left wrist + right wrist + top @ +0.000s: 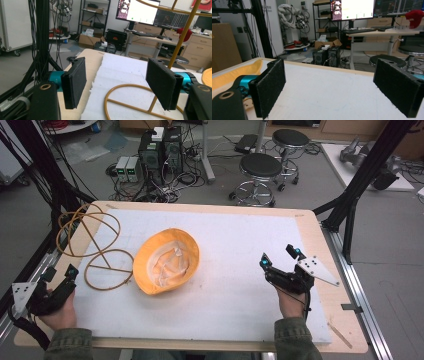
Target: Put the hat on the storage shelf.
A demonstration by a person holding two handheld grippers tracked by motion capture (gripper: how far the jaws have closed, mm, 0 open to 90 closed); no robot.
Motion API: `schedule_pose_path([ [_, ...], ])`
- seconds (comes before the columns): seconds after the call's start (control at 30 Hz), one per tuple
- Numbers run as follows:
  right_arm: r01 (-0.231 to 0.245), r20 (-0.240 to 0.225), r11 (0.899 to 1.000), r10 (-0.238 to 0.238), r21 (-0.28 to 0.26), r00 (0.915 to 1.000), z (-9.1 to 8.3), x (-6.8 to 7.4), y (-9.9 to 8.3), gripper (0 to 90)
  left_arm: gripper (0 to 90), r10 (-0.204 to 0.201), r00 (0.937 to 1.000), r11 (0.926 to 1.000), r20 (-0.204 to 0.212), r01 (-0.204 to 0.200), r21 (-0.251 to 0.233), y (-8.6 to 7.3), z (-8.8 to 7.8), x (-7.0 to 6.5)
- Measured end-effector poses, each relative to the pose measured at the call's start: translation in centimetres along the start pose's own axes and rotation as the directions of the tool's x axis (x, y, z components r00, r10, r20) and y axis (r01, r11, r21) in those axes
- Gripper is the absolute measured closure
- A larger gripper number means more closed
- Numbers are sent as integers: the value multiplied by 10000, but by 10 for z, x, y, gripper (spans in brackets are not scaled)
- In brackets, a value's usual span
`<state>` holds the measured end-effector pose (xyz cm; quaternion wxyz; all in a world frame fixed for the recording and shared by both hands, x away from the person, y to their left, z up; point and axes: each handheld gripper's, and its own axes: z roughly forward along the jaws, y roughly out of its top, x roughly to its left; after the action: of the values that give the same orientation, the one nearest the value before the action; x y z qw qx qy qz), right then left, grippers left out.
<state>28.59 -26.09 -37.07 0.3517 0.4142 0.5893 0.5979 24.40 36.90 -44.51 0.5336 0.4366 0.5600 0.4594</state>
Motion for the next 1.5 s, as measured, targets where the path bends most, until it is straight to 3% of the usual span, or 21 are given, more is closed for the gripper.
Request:
schedule_pose_path([
  [0.4,443,-746,9988,-426,215,9963,32,23,24,97,329,40,10000,10000,65,-41,7,0,1,-2],
  [0.8,738,-1478,9955,-645,587,9869,63,49,28,97,329,85,9998,10000,206,-86,27,0,1,-4],
  [0.97,995,-1835,9907,-811,929,9797,79,63,29,97,329,53,9998,10000,216,-53,4,0,1,-4],
  [1.37,1106,-2138,9796,-733,1680,9741,105,79,20,97,329,62,9996,10000,285,-62,30,0,0,-5],
  [1.5,1382,-2249,9702,-920,1990,9700,116,88,20,97,329,28,9997,10000,247,-28,1,0,-1,-4],
])
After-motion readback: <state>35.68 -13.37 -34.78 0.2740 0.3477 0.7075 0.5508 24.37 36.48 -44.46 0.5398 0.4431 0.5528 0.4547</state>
